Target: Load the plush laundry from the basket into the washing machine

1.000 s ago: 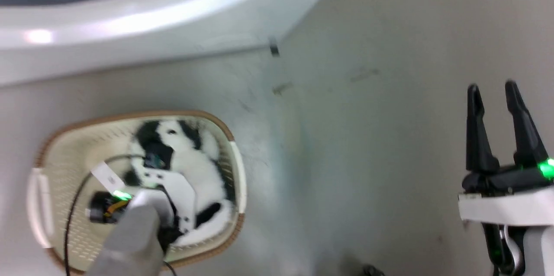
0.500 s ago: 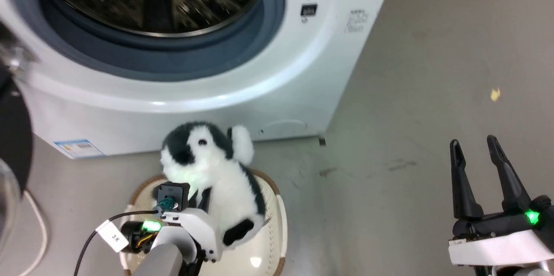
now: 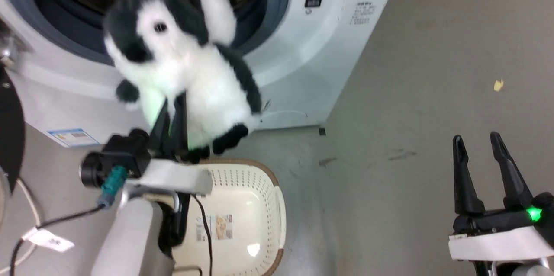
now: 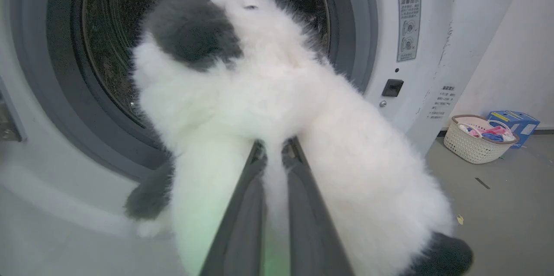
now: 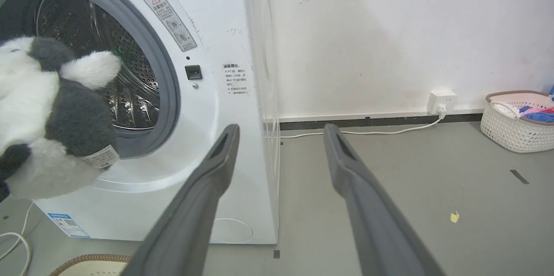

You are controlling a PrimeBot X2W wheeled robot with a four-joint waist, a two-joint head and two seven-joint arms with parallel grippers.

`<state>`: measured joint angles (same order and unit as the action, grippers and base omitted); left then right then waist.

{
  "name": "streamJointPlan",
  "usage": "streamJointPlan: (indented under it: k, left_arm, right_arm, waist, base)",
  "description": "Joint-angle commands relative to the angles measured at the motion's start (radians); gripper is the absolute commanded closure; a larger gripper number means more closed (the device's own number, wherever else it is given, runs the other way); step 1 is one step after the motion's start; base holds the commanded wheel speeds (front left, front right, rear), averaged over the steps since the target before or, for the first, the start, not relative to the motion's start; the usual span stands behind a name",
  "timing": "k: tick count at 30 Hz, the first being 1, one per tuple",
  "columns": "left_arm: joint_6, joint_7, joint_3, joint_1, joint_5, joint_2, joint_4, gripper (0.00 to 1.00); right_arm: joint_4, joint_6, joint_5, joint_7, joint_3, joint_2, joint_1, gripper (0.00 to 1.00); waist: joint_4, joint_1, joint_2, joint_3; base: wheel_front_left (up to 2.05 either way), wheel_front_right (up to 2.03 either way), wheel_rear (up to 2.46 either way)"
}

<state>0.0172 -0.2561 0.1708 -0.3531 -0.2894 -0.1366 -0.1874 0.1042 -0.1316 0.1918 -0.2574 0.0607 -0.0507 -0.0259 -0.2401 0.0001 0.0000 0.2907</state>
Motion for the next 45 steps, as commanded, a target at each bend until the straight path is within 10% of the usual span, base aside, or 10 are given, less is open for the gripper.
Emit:
streamJointPlan:
  k: [1, 24, 37, 38, 39, 45]
  left_arm:
    - [0.005, -0.006, -0.01, -0.038, 0.016, -0.001, 0.023, 1.0]
    - [0.037, 0.411, -0.029, -1.018, 0.137, -0.214, -0.414, 1.0]
    - [0.065, 0.44, 0.021, -1.166, 0.2, -0.262, -0.64, 1.0]
    - [0.066, 0.431, 0.022, -1.165, 0.198, -0.261, -0.645, 0.62]
    - [0.066, 0.42, 0.023, -1.162, 0.196, -0.26, -0.652, 0.0]
    - [0.055, 0.357, 0.027, -1.136, 0.178, -0.249, -0.694, 0.0]
  right_arm:
    - [0.004, 0.001, 0.009, -0.004, -0.004, 0.001, -0.023, 0.0]
    - [-0.033, 0.001, 0.141, -0.004, -0.078, 0.001, -0.201, 0.0]
    - [-0.05, 0.001, 0.177, -0.004, -0.092, 0.001, -0.235, 0.0]
    - [-0.051, 0.001, 0.177, -0.004, -0.09, 0.001, -0.237, 0.0]
    - [-0.051, 0.001, 0.175, -0.004, -0.088, 0.001, -0.238, 0.0]
    - [-0.048, 0.001, 0.152, -0.004, -0.066, 0.001, -0.234, 0.0]
  waist:
    - [-0.02, -0.0001, 0.0, 0.047]
    - [-0.185, -0.0001, 0.0, 0.442]
    - [-0.217, -0.0001, 0.0, 0.509]
    - [-0.215, -0.0001, 0.0, 0.507]
    - [-0.212, -0.0001, 0.0, 0.503]
    - [-0.185, -0.0001, 0.0, 0.459]
  base:
    - [0.0, 0.0, 0.0]
    - [0.0, 0.0, 0.0]
    - [0.0, 0.0, 0.0]
    - [0.0, 0.0, 0.0]
    - [0.0, 0.0, 0.0]
    - [0.0, 0.0, 0.0]
